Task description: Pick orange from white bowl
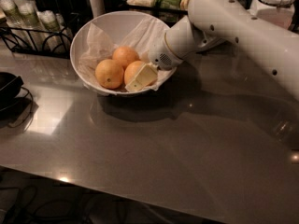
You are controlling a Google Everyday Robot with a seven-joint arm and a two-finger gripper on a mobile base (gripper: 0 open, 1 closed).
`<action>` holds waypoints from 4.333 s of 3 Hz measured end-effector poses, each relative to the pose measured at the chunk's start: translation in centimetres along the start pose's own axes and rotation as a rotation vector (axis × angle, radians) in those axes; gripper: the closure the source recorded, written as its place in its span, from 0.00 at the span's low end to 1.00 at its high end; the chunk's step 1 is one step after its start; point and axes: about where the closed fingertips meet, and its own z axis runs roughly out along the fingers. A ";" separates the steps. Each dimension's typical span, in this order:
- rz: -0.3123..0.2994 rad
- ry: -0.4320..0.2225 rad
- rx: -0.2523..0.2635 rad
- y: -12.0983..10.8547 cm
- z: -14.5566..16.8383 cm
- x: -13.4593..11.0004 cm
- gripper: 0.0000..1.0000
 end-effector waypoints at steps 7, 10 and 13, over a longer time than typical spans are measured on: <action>-0.008 -0.024 -0.008 0.5 -0.1 -0.4 1.00; -0.044 -0.070 0.016 1.1 -3.2 -1.4 1.00; -0.045 0.001 -0.006 -0.2 -2.4 -2.9 1.00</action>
Offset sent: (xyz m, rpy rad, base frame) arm -0.0003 0.0010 -0.0031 -0.0017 0.0078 0.0009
